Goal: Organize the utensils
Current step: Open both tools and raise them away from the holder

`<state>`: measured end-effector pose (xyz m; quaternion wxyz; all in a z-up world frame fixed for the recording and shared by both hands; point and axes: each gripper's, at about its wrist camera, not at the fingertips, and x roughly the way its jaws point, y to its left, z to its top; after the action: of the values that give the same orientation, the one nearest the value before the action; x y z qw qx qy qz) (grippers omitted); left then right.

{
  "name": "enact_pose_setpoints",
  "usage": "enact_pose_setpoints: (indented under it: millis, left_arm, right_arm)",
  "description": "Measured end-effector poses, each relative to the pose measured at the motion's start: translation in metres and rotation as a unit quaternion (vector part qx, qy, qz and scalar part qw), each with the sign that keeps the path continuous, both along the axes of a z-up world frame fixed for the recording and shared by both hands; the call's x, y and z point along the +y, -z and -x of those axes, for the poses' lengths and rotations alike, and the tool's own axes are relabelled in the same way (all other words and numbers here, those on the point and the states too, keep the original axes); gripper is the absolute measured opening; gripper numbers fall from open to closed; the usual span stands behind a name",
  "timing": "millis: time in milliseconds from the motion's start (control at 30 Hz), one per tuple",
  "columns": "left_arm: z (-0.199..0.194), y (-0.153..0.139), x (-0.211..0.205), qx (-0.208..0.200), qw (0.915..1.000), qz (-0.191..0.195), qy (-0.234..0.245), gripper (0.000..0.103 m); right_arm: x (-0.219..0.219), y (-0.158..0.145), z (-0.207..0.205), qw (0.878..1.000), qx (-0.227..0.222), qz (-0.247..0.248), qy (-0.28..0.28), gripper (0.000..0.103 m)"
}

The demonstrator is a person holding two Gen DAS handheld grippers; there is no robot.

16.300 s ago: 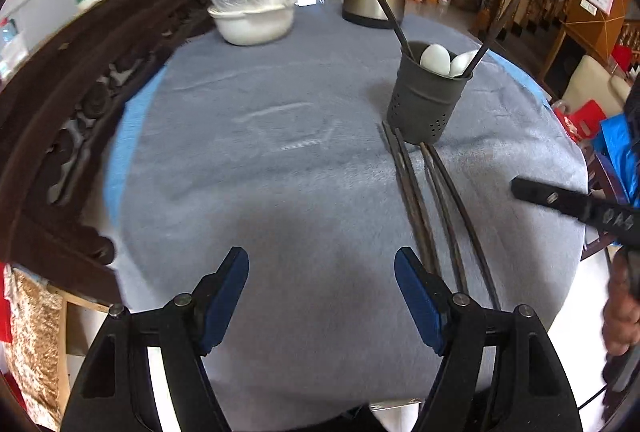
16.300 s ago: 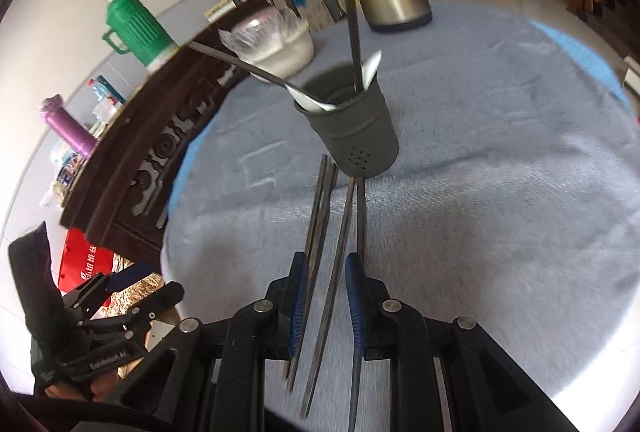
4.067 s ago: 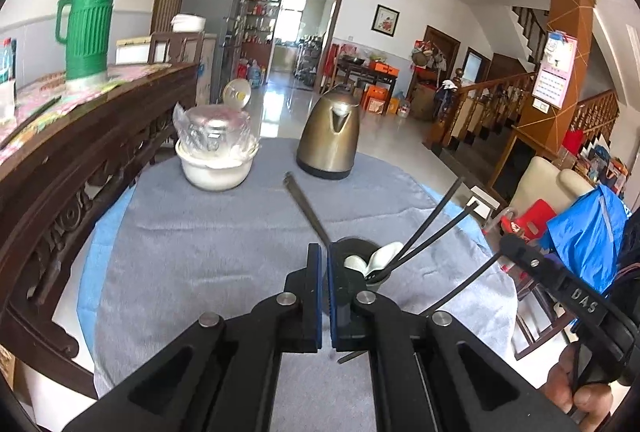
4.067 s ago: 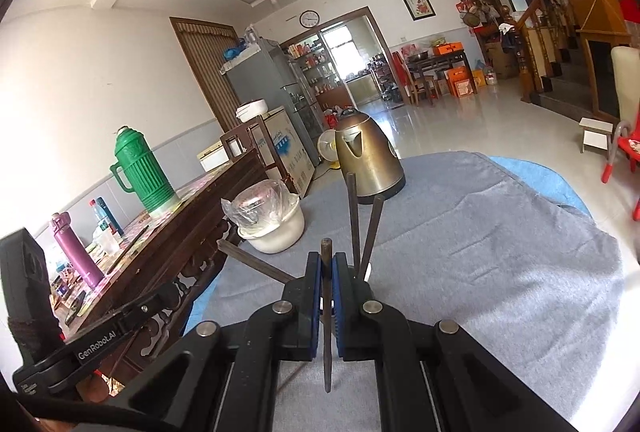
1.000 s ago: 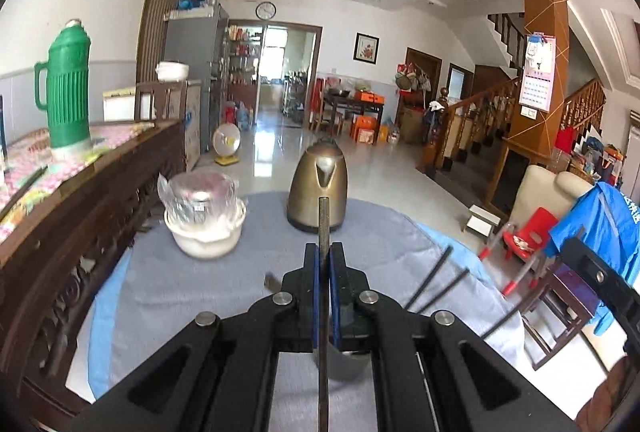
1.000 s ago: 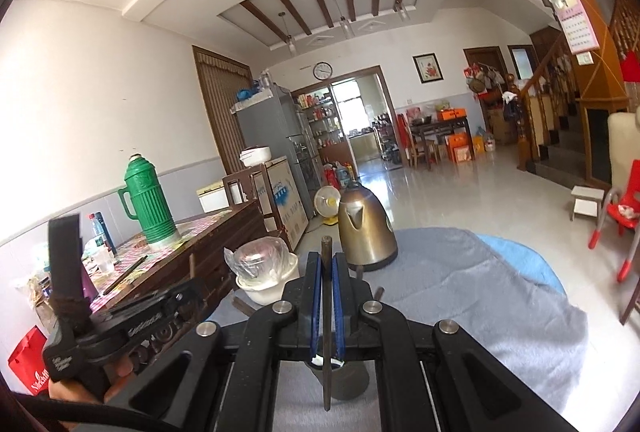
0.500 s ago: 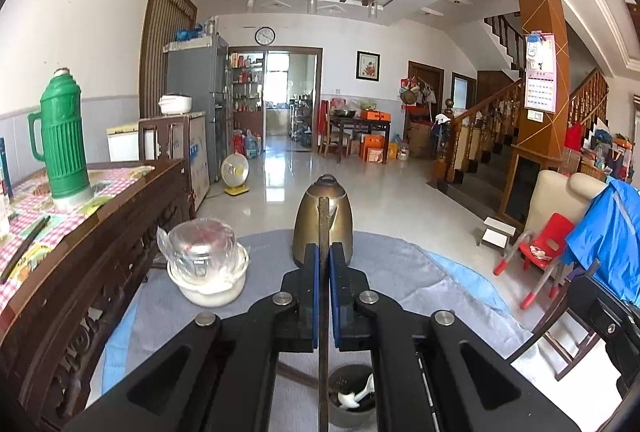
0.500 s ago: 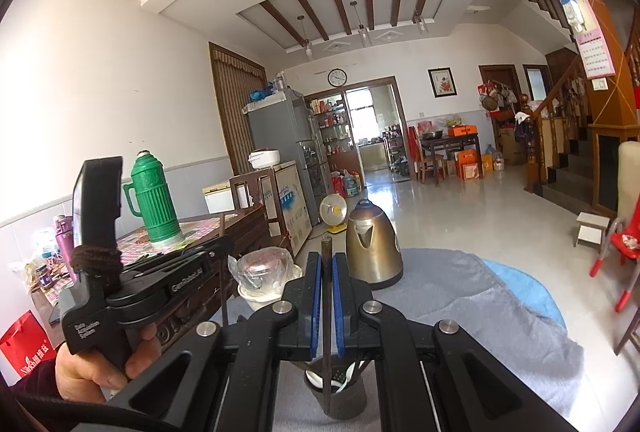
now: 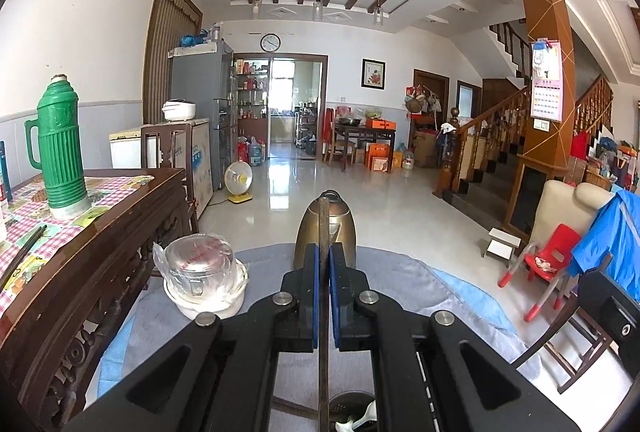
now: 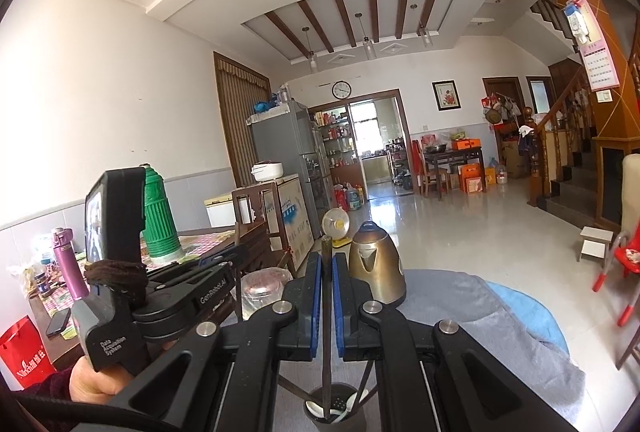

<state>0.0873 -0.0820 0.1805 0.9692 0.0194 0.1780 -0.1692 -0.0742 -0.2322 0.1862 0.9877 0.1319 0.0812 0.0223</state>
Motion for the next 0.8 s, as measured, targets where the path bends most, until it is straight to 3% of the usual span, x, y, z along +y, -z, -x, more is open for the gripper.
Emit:
enact_pose_setpoints:
  millis: [267, 800]
  left_arm:
    - [-0.018, 0.007, -0.003, 0.004, 0.9999, 0.011, -0.003, 0.005]
    - [-0.051, 0.027, 0.002, 0.021, 0.9968, 0.076, -0.014, 0.005]
  right_arm:
    - [0.001, 0.004, -0.012, 1.0, 0.003, -0.001, 0.004, 0.005]
    - [-0.002, 0.02, -0.035, 1.0, 0.022, -0.008, 0.007, 0.005]
